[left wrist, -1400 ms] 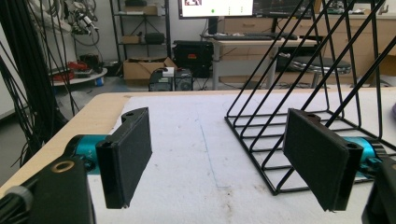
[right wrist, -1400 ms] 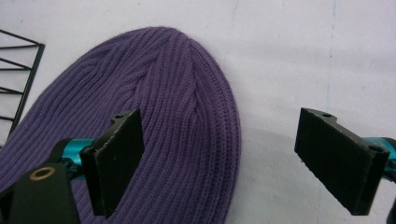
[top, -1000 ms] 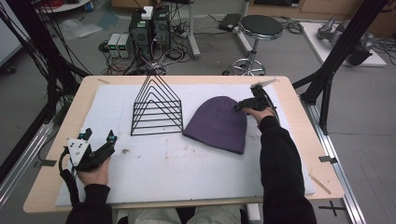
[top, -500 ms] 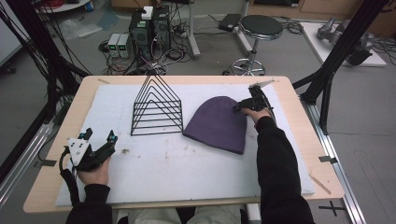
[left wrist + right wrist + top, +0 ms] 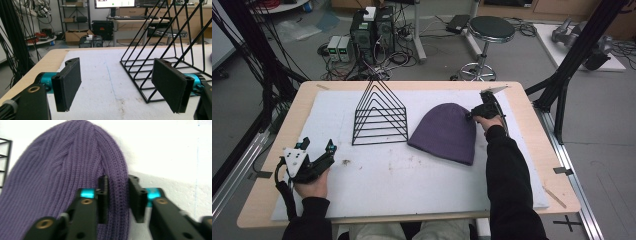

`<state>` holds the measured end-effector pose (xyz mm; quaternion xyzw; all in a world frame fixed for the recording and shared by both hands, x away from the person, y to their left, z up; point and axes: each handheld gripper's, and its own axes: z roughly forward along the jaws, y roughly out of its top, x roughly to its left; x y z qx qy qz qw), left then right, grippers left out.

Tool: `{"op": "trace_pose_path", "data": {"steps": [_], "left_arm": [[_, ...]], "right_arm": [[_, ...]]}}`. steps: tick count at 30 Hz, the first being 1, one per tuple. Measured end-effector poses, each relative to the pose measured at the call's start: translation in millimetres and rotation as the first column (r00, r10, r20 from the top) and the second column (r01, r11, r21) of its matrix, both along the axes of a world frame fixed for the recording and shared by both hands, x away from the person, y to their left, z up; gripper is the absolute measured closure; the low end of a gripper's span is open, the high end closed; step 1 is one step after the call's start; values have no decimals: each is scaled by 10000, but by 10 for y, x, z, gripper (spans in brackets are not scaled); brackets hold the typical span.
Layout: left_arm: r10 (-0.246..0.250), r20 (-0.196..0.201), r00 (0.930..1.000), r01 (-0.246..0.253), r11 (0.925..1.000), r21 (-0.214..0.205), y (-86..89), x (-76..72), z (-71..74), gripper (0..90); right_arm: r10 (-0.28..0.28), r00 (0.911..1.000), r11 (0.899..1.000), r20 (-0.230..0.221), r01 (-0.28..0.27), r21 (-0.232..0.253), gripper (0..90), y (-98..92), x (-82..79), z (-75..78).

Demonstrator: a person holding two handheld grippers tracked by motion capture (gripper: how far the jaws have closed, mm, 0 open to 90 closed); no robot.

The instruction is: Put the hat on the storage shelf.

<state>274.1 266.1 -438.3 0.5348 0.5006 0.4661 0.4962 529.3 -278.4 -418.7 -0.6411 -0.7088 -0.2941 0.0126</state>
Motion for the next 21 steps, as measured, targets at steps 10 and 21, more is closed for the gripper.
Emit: {"op": "trace_pose_path", "data": {"steps": [10, 21], "left_arm": [[-17, 4, 10000, 17, 10000, 14, 10, -6, 1, 243], [-50, 25, 10000, 50, 10000, 32, 4, -10, 2, 245]], "right_arm": [[347, 9964, 9989, 767, -369, 285, 851, -26, -33, 86], [1142, 9758, 9924, 1865, -1208, 243, 850, 45, -159, 272]]}}
